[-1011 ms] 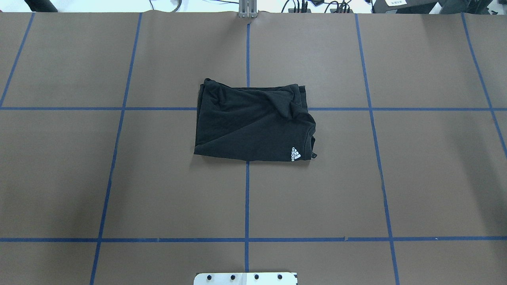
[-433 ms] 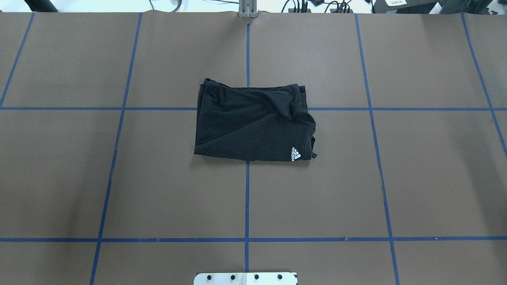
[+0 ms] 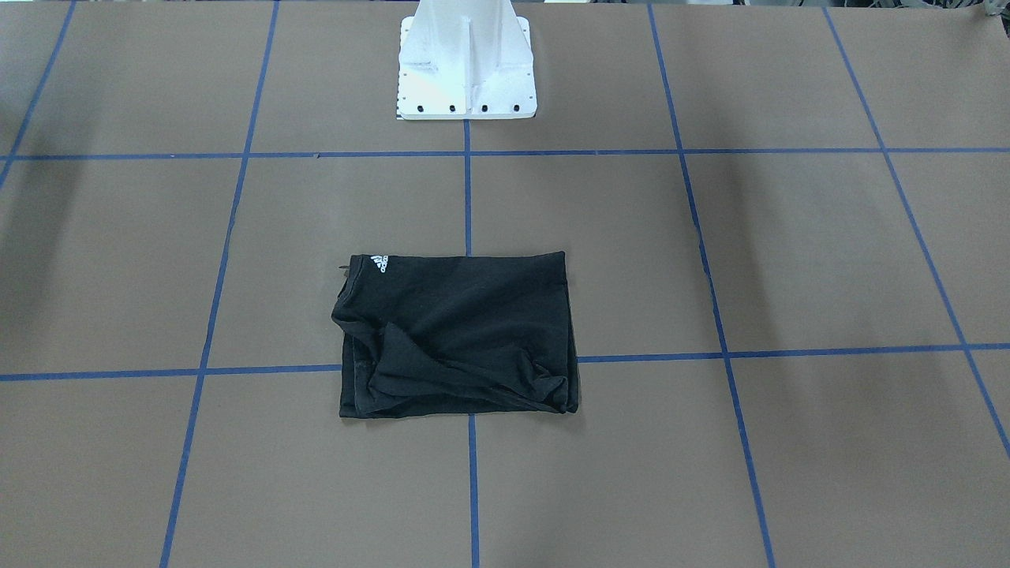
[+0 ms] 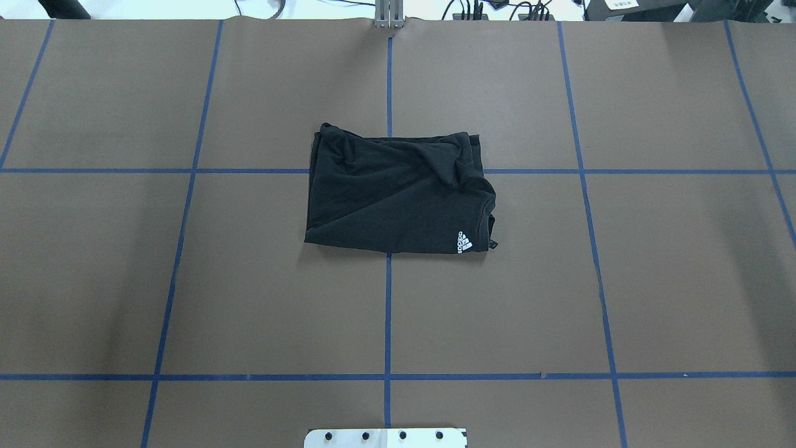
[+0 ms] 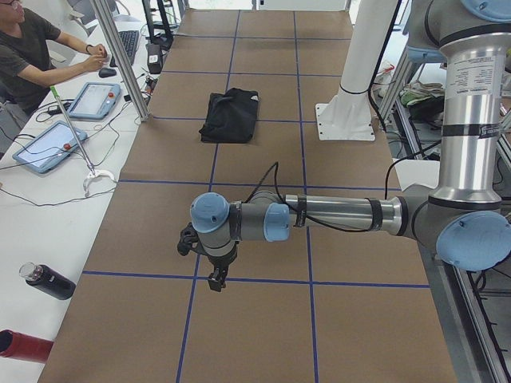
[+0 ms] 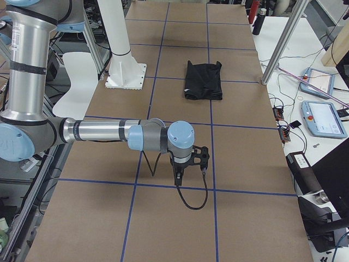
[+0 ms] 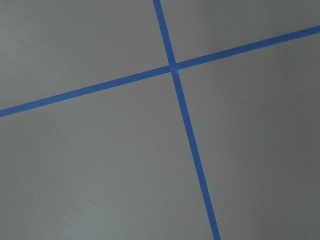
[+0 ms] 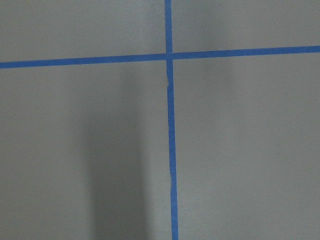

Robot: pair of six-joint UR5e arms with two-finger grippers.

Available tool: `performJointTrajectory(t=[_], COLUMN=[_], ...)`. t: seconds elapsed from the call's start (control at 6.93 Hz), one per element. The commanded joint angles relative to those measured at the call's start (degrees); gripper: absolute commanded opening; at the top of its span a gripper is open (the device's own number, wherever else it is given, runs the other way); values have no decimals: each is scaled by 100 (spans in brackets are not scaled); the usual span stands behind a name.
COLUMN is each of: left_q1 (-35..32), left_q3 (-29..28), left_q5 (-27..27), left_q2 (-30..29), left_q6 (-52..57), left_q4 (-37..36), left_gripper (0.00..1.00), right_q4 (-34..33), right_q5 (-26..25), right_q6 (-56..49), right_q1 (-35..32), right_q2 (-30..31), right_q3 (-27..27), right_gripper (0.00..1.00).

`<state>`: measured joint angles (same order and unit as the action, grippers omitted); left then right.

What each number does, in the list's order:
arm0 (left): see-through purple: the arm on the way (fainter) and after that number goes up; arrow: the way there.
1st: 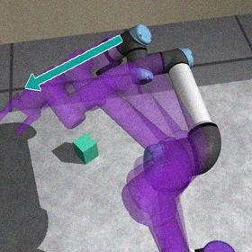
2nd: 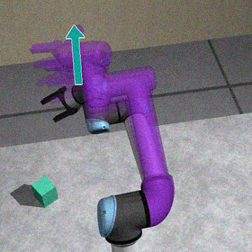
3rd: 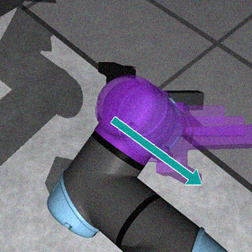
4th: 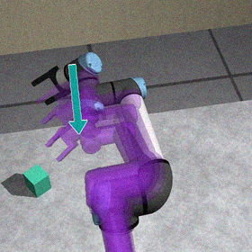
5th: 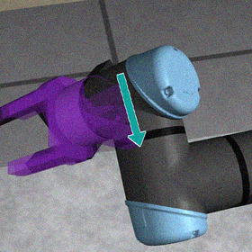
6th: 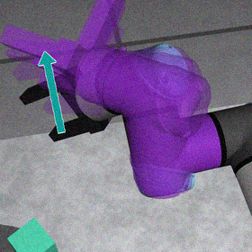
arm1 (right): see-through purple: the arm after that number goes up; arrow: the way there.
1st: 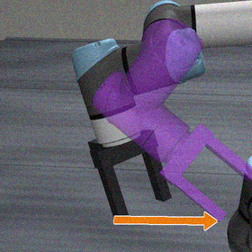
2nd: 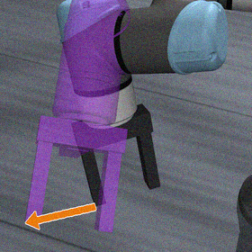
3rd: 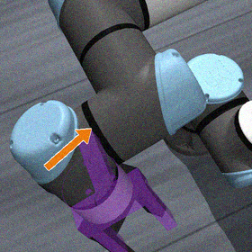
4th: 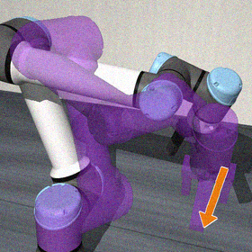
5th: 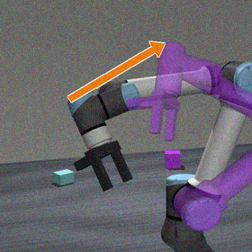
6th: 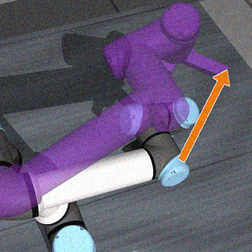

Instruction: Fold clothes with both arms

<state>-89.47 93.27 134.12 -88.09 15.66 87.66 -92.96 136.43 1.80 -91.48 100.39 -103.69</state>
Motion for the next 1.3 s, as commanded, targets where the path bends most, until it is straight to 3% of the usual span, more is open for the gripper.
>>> performJointTrajectory(t=[0.0, 0.29, 1.16], left_q1=[0, 0, 0], left_q3=[-2, 50, -11], left_q5=[0, -9, -9], left_q2=[-15, -59, -50], left_q6=[-10, -919, -960], left_q4=[15, 14, 6], left_gripper=[100, 100, 100], right_q4=[6, 6, 6], right_q5=[-99, -99, -108], right_q6=[-4, 5, 22], right_q1=[-2, -2, -10], right_q2=[-2, -11, -2], right_q3=[33, 33, 42], right_gripper=[100, 100, 100])
